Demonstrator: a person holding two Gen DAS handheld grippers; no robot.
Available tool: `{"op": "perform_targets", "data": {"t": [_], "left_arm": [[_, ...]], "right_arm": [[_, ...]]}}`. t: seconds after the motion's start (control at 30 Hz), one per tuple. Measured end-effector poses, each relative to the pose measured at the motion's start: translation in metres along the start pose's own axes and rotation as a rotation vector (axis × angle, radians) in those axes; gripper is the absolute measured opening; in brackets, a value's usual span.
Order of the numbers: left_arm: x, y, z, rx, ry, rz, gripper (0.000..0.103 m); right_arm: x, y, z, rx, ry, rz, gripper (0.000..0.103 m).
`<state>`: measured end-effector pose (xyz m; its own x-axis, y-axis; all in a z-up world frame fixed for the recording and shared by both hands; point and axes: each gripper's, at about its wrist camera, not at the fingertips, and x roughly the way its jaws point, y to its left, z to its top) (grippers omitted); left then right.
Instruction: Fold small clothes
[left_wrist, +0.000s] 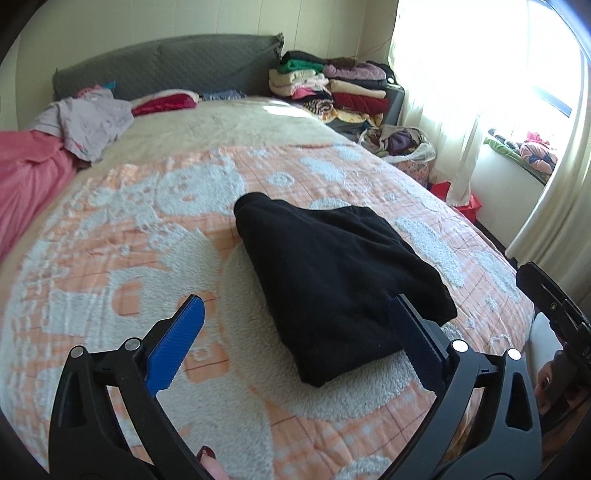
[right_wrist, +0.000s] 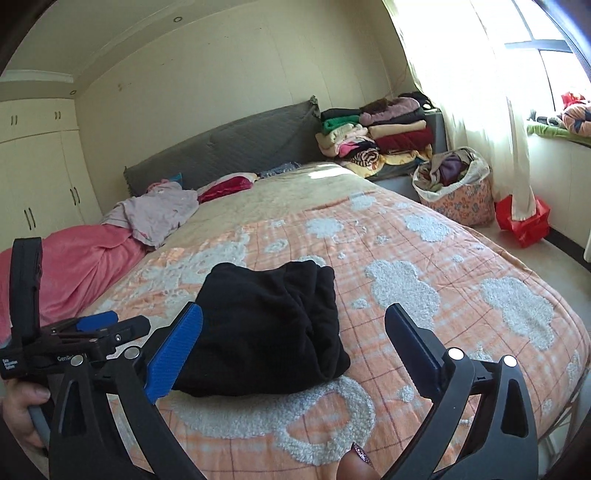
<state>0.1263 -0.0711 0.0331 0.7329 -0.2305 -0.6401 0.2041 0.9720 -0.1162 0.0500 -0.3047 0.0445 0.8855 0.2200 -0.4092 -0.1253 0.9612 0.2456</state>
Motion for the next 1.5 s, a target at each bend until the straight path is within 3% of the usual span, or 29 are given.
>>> {"op": "perform_targets", "data": {"t": [0.4,0.77,0.93,1.5], "left_arm": [[-0.036,0.023,-0.038,-0.014,-0.024,0.021,0.094],[-0.023,0.041,-0.089,-0.049,0.045,0.016,0.094],[-0.021,0.045,-0.091,-0.046,0.052,0.02,0.094],[-0.024,0.052,-0.092,-0.069,0.068,0.055,0.094]], "right_arm": [[-0.027,0.024,-0.024,-0.053,0.02,0.003,0.098],[-0.008,0.037,-0.088,-0.027,0.195,-0.036,0.098],[-0.006,0.036,-0.097,-0.031,0.206,-0.071,0.098],[-0.01,0.044,-0.096,-0.043,0.201,-0.064,0.098]]}}
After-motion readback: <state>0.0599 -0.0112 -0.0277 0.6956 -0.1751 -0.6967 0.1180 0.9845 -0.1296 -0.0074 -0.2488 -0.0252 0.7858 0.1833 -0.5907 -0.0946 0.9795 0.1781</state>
